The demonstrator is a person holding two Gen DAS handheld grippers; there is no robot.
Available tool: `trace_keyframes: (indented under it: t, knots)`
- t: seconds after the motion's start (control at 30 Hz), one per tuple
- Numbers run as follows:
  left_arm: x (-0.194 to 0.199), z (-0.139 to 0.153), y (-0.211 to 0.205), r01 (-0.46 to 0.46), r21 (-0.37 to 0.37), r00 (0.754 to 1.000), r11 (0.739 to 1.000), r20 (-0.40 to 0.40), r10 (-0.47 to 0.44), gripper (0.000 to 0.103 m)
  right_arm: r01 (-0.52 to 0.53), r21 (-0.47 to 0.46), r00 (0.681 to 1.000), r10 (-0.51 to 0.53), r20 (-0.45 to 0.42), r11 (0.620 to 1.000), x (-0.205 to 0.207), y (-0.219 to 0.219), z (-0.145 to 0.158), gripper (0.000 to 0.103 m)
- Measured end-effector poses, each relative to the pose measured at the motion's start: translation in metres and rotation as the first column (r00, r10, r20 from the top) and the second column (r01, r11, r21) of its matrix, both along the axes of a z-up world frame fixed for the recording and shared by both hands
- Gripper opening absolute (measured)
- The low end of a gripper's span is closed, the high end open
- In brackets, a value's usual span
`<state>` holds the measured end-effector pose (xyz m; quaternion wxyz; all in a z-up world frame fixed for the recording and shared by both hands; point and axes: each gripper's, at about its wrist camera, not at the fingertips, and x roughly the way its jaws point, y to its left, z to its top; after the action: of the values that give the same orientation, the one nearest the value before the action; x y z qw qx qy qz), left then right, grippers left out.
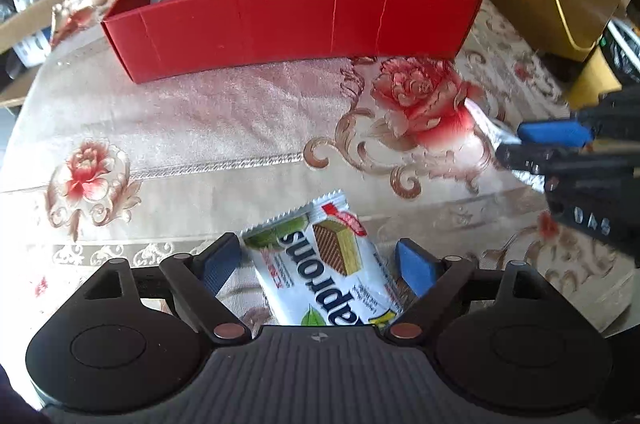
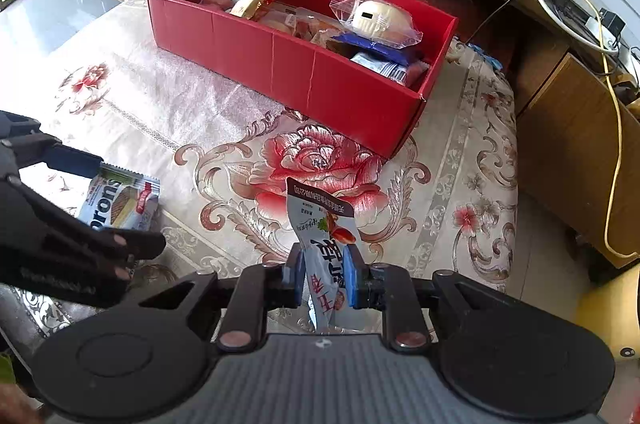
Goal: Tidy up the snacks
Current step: 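Lift the wafer pack and white pouch over the red box with both grippers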
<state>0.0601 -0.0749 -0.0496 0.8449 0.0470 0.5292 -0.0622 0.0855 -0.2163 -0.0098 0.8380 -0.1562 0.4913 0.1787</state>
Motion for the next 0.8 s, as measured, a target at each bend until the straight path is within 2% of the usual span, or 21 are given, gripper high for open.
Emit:
trace_keyframes:
  t: [0.07,0.17,0.23,0.3,0.57,0.73,0.77,0.8]
  knots:
    - [-0.003,0.0,-0.001,0.004,0.009,1.0,1.0,0.009,-0.004,0.086,0.004,0.018,1.0,-0.003,-0.019,1.0,0.003,-0.003,-0.001,0.023]
    - [-0.004,0.004,0.002,0.005,0.008,1.0,1.0,0.016,-0.005,0.074,0.0,0.055,0.999,0.003,-0.046,0.998,0.006,-0.007,-0.002,0.025]
    - [-0.003,0.006,0.004,0.006,0.002,1.0,1.0,0.018,-0.006,0.07,-0.01,0.068,0.997,0.015,-0.07,0.998,0.008,-0.009,-0.005,0.031]
    - [-0.001,0.007,0.005,0.015,-0.003,1.0,1.0,0.018,-0.015,0.069,0.0,0.065,0.993,0.007,-0.116,0.998,0.013,-0.011,-0.014,0.04]
    - [0.002,0.006,0.01,0.042,-0.054,0.999,0.998,0.015,-0.041,0.069,0.036,0.061,0.99,-0.027,-0.138,0.997,0.015,-0.013,-0.016,0.036]
    - [0.002,0.005,0.018,0.041,-0.101,0.999,0.994,0.013,-0.04,0.069,0.04,0.111,0.985,-0.021,-0.172,0.993,0.019,-0.015,-0.011,0.036]
    - [0.002,0.005,0.019,0.042,-0.11,0.999,0.993,0.013,-0.041,0.069,0.045,0.125,0.984,-0.023,-0.177,0.991,0.02,-0.016,-0.01,0.039]
    - [0.002,0.005,0.021,0.041,-0.12,0.999,0.992,0.012,-0.04,0.069,0.049,0.134,0.982,-0.023,-0.189,0.99,0.023,-0.016,-0.01,0.049]
